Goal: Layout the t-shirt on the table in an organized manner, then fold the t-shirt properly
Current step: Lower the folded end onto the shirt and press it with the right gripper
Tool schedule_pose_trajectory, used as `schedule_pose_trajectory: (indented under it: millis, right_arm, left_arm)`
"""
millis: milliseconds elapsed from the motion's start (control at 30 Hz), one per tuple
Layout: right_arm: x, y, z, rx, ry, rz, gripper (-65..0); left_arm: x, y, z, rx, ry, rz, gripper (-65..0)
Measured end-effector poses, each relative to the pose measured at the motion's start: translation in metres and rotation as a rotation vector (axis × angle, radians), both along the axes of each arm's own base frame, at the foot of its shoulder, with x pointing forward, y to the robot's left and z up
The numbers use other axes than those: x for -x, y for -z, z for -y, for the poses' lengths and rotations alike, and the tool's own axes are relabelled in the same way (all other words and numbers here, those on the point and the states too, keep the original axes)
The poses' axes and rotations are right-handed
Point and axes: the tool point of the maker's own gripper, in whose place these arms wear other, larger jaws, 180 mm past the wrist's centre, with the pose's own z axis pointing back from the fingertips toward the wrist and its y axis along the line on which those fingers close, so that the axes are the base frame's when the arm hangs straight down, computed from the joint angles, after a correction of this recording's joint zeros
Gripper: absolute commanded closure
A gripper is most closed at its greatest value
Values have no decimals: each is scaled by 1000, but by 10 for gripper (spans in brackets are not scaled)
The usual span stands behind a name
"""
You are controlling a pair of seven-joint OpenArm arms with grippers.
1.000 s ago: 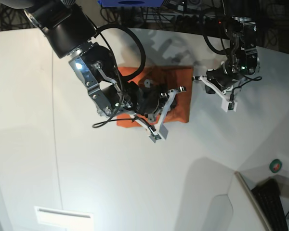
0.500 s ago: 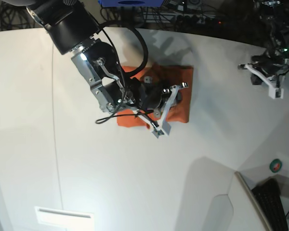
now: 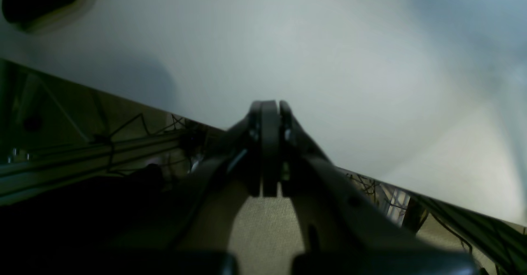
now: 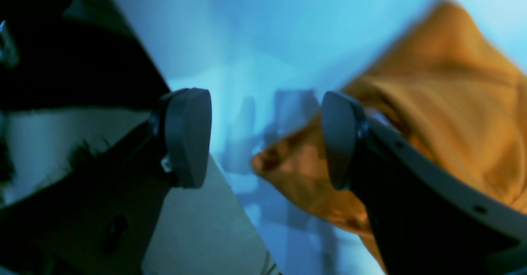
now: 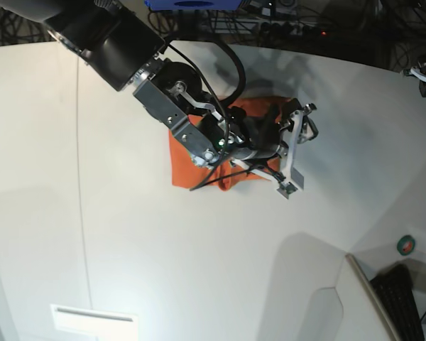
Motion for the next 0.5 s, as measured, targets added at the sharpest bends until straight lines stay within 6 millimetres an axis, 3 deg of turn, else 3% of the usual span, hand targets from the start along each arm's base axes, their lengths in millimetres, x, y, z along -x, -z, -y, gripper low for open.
schedule_pose_trajectory:
  millis: [33, 100, 167, 200, 333, 500]
  right_arm:
    - [1, -8, -3, -5, -13, 28, -380]
    - [-3, -35, 1, -45, 10, 65, -287]
    - [-10, -56, 22, -72, 81, 75, -119]
    - [-16, -57, 40, -48, 143, 75, -14]
    - [-14, -29, 113, 43, 297, 20, 0]
    - [-20, 15, 150, 111, 414, -40, 0]
  left_arm:
    - [0, 0, 0, 0, 1, 0, 0]
    - [-3, -1, 1, 1, 1, 7, 0]
    - [-4, -2, 0, 1, -3, 12, 0]
    - [-3, -4, -3, 0, -14, 22, 0]
    - [14, -15, -30, -31, -107, 44, 0]
    - [19, -7, -29, -11, -123, 30, 0]
